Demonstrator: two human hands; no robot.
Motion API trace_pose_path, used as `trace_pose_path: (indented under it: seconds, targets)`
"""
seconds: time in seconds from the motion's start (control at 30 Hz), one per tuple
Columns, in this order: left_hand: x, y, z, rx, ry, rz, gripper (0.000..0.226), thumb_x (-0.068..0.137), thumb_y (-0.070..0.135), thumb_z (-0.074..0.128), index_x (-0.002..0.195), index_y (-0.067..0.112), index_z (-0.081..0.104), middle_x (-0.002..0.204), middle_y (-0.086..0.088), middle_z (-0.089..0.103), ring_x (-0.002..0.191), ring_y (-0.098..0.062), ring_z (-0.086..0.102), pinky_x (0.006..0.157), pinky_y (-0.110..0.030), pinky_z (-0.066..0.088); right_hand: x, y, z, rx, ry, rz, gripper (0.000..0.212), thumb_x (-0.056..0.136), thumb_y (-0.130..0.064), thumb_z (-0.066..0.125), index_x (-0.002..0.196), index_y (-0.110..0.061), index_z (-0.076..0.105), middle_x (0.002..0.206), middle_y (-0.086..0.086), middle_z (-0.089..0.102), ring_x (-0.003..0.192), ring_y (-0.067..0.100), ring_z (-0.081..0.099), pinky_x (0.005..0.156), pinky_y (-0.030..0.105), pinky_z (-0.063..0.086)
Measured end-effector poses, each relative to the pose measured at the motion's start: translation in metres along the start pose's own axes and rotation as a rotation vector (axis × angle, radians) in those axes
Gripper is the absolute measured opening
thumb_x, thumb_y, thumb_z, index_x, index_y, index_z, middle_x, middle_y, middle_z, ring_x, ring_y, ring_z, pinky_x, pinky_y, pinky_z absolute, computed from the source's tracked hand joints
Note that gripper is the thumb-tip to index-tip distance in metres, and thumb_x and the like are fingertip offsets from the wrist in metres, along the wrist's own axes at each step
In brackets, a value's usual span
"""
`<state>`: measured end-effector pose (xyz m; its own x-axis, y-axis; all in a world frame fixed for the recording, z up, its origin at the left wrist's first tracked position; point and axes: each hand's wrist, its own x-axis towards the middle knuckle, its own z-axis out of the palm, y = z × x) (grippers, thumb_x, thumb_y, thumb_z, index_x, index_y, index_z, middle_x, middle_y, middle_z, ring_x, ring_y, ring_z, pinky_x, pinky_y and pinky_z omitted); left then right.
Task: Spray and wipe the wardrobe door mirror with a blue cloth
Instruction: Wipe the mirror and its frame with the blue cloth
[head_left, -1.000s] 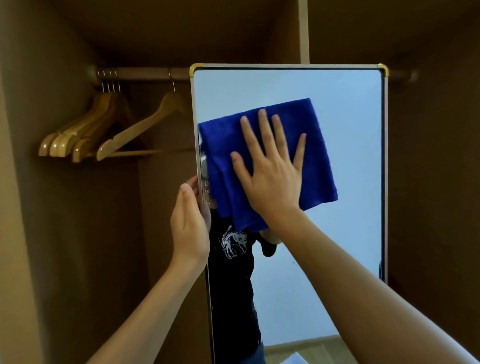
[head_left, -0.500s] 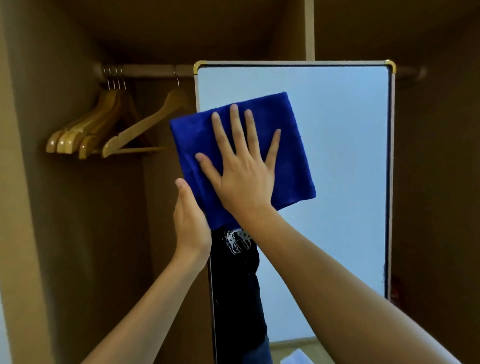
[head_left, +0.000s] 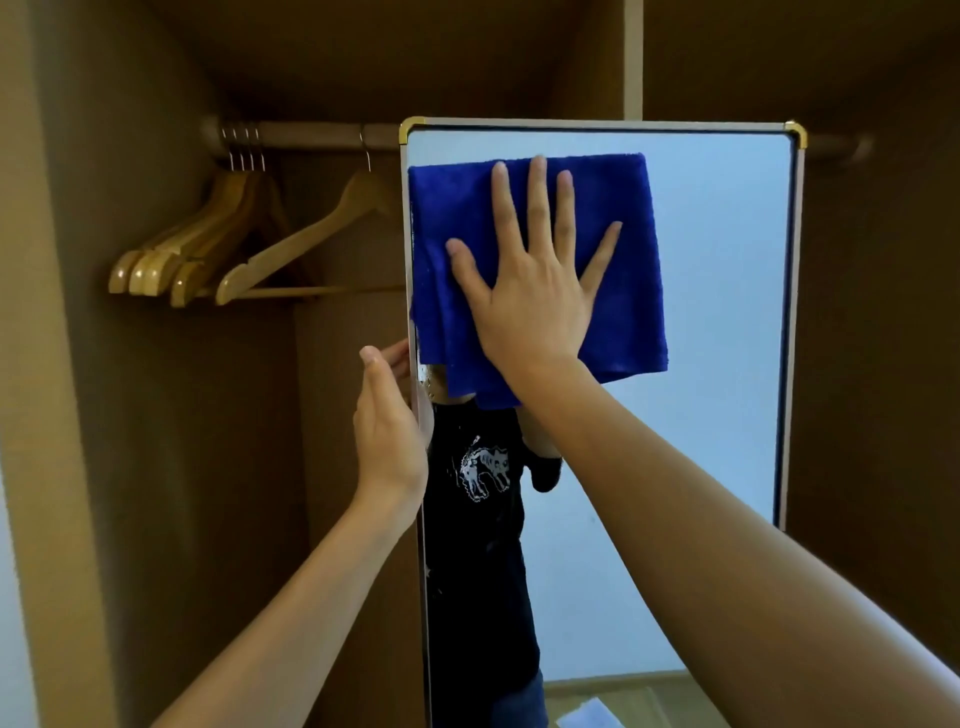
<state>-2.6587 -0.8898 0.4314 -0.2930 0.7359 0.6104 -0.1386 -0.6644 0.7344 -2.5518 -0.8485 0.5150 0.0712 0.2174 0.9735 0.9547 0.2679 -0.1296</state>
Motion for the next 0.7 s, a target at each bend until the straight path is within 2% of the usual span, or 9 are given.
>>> trace_pose_path:
  seconds: [0.1,0.2,0.3,0.33,0.43,0.53,0.57,0.63,0.7]
  targets:
    - [-0.001,0.001,0.001,-0.058,-0.028,-0.035,0.05,0.101,0.051,0.016,0.121,0.023,0.053,0.118,0.003,0.064,0.108,-0.005,0.062,0.093,-0.022,0.051,-0.009,-0.007,0.002,-0.01,-0.023,-0.084,0.071,0.096,-0.065,0.021,0.156,-0.031,0.007,0.164,-0.001,0.004,0.151,0.022,-0.002,0.116,0.062,-0.004]
    - [-0.005,0.005,0.002,-0.051,-0.053,-0.04,0.06,0.098,0.056,0.017,0.134,0.02,0.048,0.127,-0.009,0.061,0.114,-0.025,0.06,0.098,-0.041,0.049,-0.039,-0.006,0.006,-0.022,-0.067,-0.164,0.071,0.096,-0.065,0.023,0.156,-0.031,0.005,0.165,-0.002,0.002,0.151,0.021,-0.003,0.117,0.06,-0.007]
    - [-0.004,0.005,0.002,-0.006,0.006,-0.015,0.057,0.1,0.053,0.015,0.138,0.025,0.046,0.118,0.012,0.062,0.107,-0.003,0.06,0.095,-0.026,0.046,-0.067,0.002,0.011,-0.041,-0.101,-0.202,0.07,0.096,-0.064,0.025,0.156,-0.031,0.006,0.165,-0.002,0.002,0.151,0.02,-0.003,0.117,0.059,-0.01]
    - [-0.003,0.005,0.001,-0.003,0.012,-0.014,0.056,0.1,0.053,0.015,0.137,0.025,0.047,0.116,0.013,0.062,0.107,-0.001,0.059,0.094,-0.024,0.044,-0.072,0.004,0.011,-0.042,-0.106,-0.213,0.07,0.096,-0.065,0.025,0.155,-0.032,0.007,0.164,-0.002,0.003,0.151,0.02,-0.002,0.117,0.058,-0.01]
    - [-0.002,0.001,0.001,0.003,0.009,-0.021,0.053,0.1,0.054,0.015,0.13,0.029,0.05,0.12,0.011,0.062,0.111,-0.004,0.058,0.095,-0.027,0.043,-0.073,0.007,0.01,-0.034,-0.113,-0.223,0.07,0.096,-0.065,0.026,0.155,-0.033,0.009,0.164,-0.003,0.004,0.151,0.019,0.0,0.117,0.058,-0.01]
    - [-0.002,0.002,0.0,0.01,0.001,-0.034,0.058,0.099,0.056,0.015,0.14,0.026,0.043,0.132,0.006,0.056,0.121,-0.009,0.054,0.103,-0.033,0.043,-0.059,0.006,0.008,-0.027,-0.107,-0.215,0.069,0.096,-0.065,0.026,0.155,-0.033,0.009,0.164,-0.004,0.005,0.151,0.019,0.001,0.117,0.058,-0.008]
    - [-0.002,0.003,0.001,-0.006,-0.004,-0.042,0.059,0.099,0.055,0.015,0.141,0.023,0.042,0.133,0.004,0.056,0.121,-0.01,0.055,0.1,-0.031,0.047,-0.05,0.005,0.007,-0.027,-0.097,-0.207,0.069,0.096,-0.065,0.026,0.155,-0.033,0.009,0.164,-0.004,0.005,0.151,0.019,0.0,0.117,0.058,-0.007]
    - [-0.003,0.005,0.002,-0.065,-0.019,-0.057,0.056,0.1,0.052,0.016,0.134,0.02,0.048,0.124,0.002,0.061,0.109,-0.007,0.061,0.082,-0.02,0.054,-0.028,0.004,0.003,-0.019,-0.075,-0.178,0.07,0.095,-0.066,0.025,0.155,-0.033,0.008,0.164,-0.004,0.004,0.151,0.019,-0.001,0.117,0.058,-0.006]
    - [-0.004,0.006,0.003,-0.084,-0.021,-0.066,0.051,0.101,0.049,0.016,0.125,0.021,0.051,0.116,0.003,0.063,0.096,0.002,0.065,0.068,-0.01,0.051,-0.01,0.001,0.0,0.002,-0.055,-0.133,0.071,0.095,-0.066,0.024,0.156,-0.033,0.008,0.164,-0.003,0.004,0.151,0.019,-0.001,0.117,0.059,-0.006]
